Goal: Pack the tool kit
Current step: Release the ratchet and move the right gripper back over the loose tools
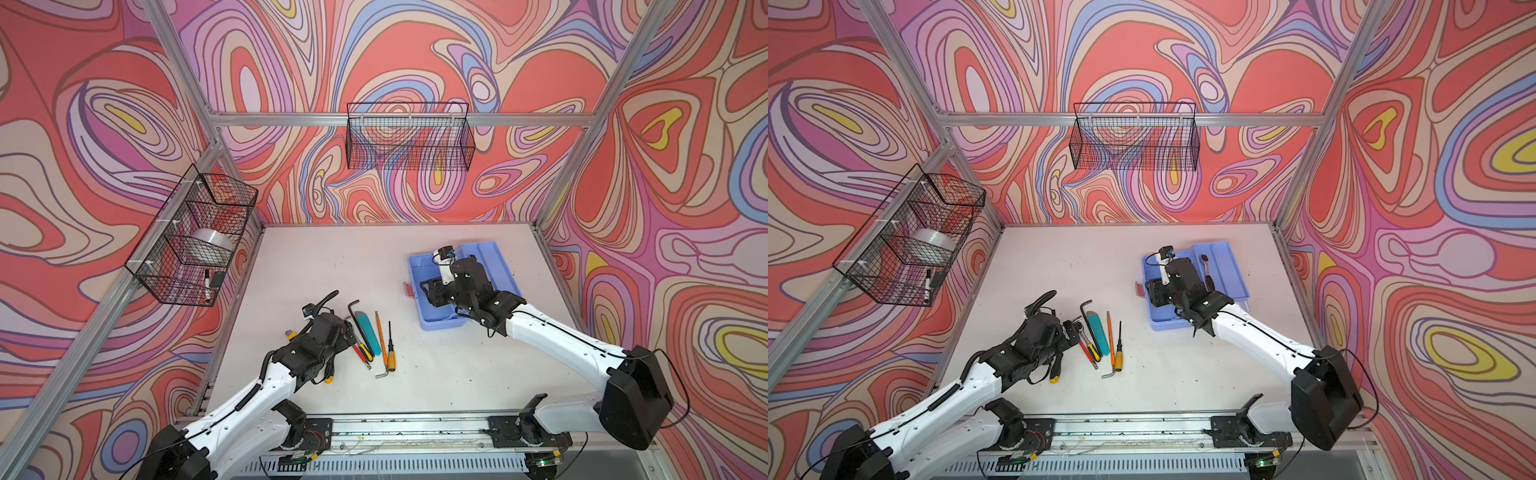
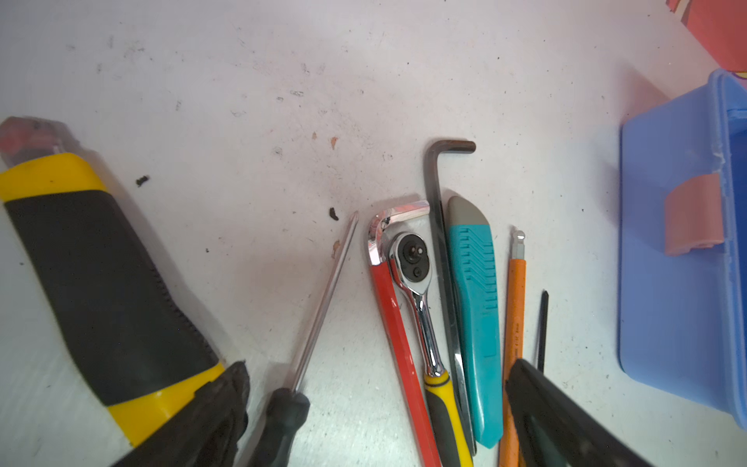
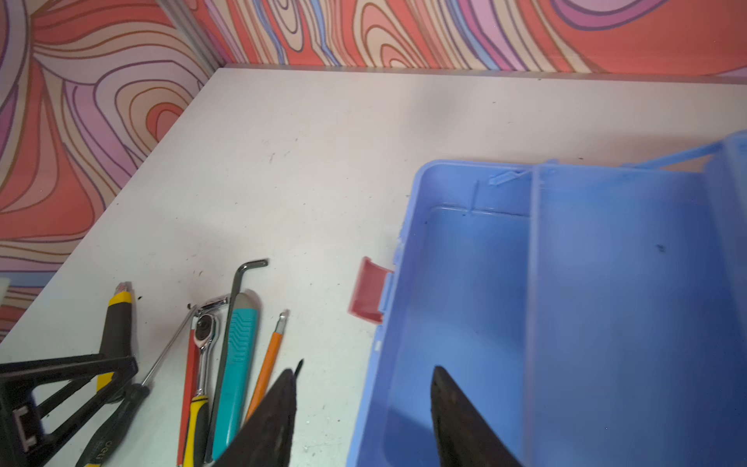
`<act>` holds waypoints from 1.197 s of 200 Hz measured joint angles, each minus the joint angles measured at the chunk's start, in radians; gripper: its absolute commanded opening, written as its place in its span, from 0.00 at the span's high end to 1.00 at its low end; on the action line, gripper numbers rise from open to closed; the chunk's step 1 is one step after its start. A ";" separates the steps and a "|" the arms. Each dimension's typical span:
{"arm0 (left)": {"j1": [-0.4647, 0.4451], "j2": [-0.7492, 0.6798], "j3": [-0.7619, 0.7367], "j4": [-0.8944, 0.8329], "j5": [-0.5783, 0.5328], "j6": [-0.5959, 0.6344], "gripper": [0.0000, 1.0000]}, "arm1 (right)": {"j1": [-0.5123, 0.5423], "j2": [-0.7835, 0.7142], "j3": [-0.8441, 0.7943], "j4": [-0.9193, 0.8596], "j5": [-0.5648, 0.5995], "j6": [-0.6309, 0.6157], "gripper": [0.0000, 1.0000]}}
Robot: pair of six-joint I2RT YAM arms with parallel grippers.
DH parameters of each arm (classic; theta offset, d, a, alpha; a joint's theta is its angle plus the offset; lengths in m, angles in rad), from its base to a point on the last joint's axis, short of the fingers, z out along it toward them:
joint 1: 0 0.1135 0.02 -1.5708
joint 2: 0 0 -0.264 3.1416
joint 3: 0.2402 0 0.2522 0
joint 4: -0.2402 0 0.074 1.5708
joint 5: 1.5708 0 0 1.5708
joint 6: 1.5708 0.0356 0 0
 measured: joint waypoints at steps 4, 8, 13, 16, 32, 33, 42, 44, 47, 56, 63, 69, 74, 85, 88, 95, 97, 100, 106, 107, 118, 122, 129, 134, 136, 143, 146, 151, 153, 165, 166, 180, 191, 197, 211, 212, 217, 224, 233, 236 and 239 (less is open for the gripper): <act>0.000 -0.002 0.000 -0.005 -0.005 -0.003 0.00 | 0.022 0.009 0.000 0.010 0.010 0.004 0.47; 0.000 -0.004 -0.001 -0.010 -0.010 -0.009 0.00 | 0.046 0.021 0.000 0.020 0.016 0.005 0.47; 0.000 -0.007 -0.002 -0.017 -0.018 -0.015 0.00 | 0.072 0.035 0.001 0.031 0.024 0.011 0.48; 0.000 -0.010 -0.003 -0.021 -0.023 -0.019 0.00 | 0.090 0.046 0.002 0.037 0.032 0.012 0.48; 0.000 -0.030 -0.014 -0.044 -0.044 -0.038 0.00 | 0.177 0.113 0.009 0.064 0.061 0.026 0.49; 0.000 -0.031 -0.014 -0.045 -0.045 -0.039 0.00 | 0.181 0.117 0.010 0.065 0.061 0.027 0.49; 0.000 -0.045 -0.021 -0.060 -0.057 -0.048 0.00 | 0.225 0.161 0.020 0.072 0.073 0.036 0.50; 0.000 -0.048 -0.023 -0.064 -0.060 -0.050 0.00 | 0.232 0.169 0.023 0.072 0.076 0.037 0.50; 0.000 -0.053 -0.025 -0.067 -0.064 -0.053 0.00 | 0.245 0.185 0.027 0.073 0.079 0.042 0.50; 0.000 -0.067 -0.030 -0.082 -0.076 -0.061 0.00 | 0.279 0.229 0.043 0.077 0.086 0.052 0.51; 0.000 -0.078 -0.032 -0.096 -0.086 -0.068 0.00 | 0.302 0.262 0.058 0.078 0.092 0.057 0.51; 0.000 -0.089 -0.032 -0.109 -0.095 -0.072 0.00 | 0.320 0.289 0.072 0.078 0.098 0.059 0.52; 0.000 -0.096 -0.033 -0.118 -0.103 -0.075 0.00 | 0.332 0.308 0.082 0.078 0.103 0.061 0.52; 0.000 -0.113 -0.033 -0.135 -0.117 -0.081 0.00 | 0.359 0.349 0.109 0.077 0.108 0.063 0.53; 0.000 -0.117 -0.033 -0.140 -0.122 -0.084 0.00 | 0.365 0.359 0.117 0.078 0.109 0.064 0.54; 0.000 -0.128 -0.033 -0.153 -0.132 -0.089 0.00 | 0.379 0.379 0.131 0.078 0.110 0.065 0.54; 0.000 -0.130 -0.033 -0.155 -0.134 -0.089 0.00 | 0.382 0.383 0.134 0.078 0.110 0.065 0.55; 0.000 -0.134 -0.033 -0.161 -0.137 -0.091 0.00 | 0.387 0.389 0.140 0.078 0.110 0.066 0.55; 0.001 -0.140 -0.033 -0.170 -0.143 -0.093 0.00 | 0.395 0.404 0.152 0.079 0.109 0.066 0.56; 0.001 -0.142 -0.033 -0.173 -0.144 -0.094 0.00 | 0.396 0.407 0.154 0.079 0.109 0.067 0.56; 0.005 -0.152 -0.034 -0.188 -0.153 -0.098 0.00 | 0.407 0.438 0.179 0.079 0.103 0.070 0.56; 0.006 -0.155 -0.034 -0.193 -0.156 -0.099 0.00 | 0.410 0.451 0.187 0.079 0.101 0.072 0.56; 0.009 -0.161 -0.034 -0.202 -0.162 -0.100 0.00 | 0.413 0.472 0.200 0.081 0.098 0.074 0.57; 0.011 -0.164 -0.034 -0.209 -0.163 -0.103 0.00 | 0.414 0.486 0.208 0.081 0.098 0.074 0.57; 0.012 -0.167 -0.034 -0.212 -0.164 -0.103 0.00 | 0.414 0.493 0.212 0.081 0.096 0.074 0.57; 0.013 -0.173 -0.036 -0.219 -0.169 -0.106 0.00 | 0.415 0.515 0.225 0.080 0.095 0.076 0.58; 0.014 -0.174 -0.037 -0.221 -0.169 -0.107 0.00 | 0.415 0.524 0.230 0.080 0.095 0.076 0.58; 0.017 -0.180 -0.040 -0.225 -0.170 -0.108 0.00 | 0.415 0.537 0.238 0.079 0.094 0.076 0.59; 0.018 -0.181 -0.041 -0.226 -0.171 -0.108 0.00 | 0.415 0.544 0.242 0.077 0.095 0.076 0.59; 0.019 -0.192 -0.048 -0.235 -0.174 -0.112 0.00 | 0.415 0.576 0.265 0.074 0.094 0.076 0.62; 0.019 -0.193 -0.048 -0.236 -0.174 -0.113 0.00 | 0.415 0.578 0.266 0.074 0.094 0.076 0.62; 0.021 -0.200 -0.052 -0.240 -0.175 -0.114 0.00 | 0.415 0.610 0.294 0.066 0.092 0.076 0.66; 0.021 -0.202 -0.052 -0.241 -0.175 -0.114 0.00 | 0.415 0.631 0.315 0.060 0.088 0.076 0.67; 0.022 -0.203 -0.052 -0.242 -0.175 -0.114 0.00 | 0.415 0.641 0.326 0.057 0.085 0.076 0.68; 0.024 -0.203 -0.052 -0.246 -0.175 -0.114 0.00 | 0.415 0.663 0.348 0.054 0.085 0.076 0.69; 0.024 -0.203 -0.052 -0.246 -0.175 -0.114 0.00 | 0.415 0.665 0.351 0.053 0.085 0.076 0.69; 0.024 -0.203 -0.052 -0.248 -0.175 -0.114 0.00 | 0.415 0.672 0.357 0.050 0.085 0.076 0.70; 0.024 -0.205 -0.052 -0.250 -0.175 -0.114 0.00 | 0.415 0.681 0.368 0.043 0.085 0.076 0.71; 0.024 -0.207 -0.052 -0.251 -0.175 -0.114 0.00 | 0.415 0.694 0.380 0.035 0.086 0.075 0.72; 0.024 -0.208 -0.052 -0.251 -0.175 -0.114 0.00 | 0.415 0.697 0.383 0.032 0.086 0.074 0.73; 0.024 -0.208 -0.052 -0.251 -0.175 -0.114 0.00 | 0.415 0.701 0.387 0.029 0.087 0.074 0.73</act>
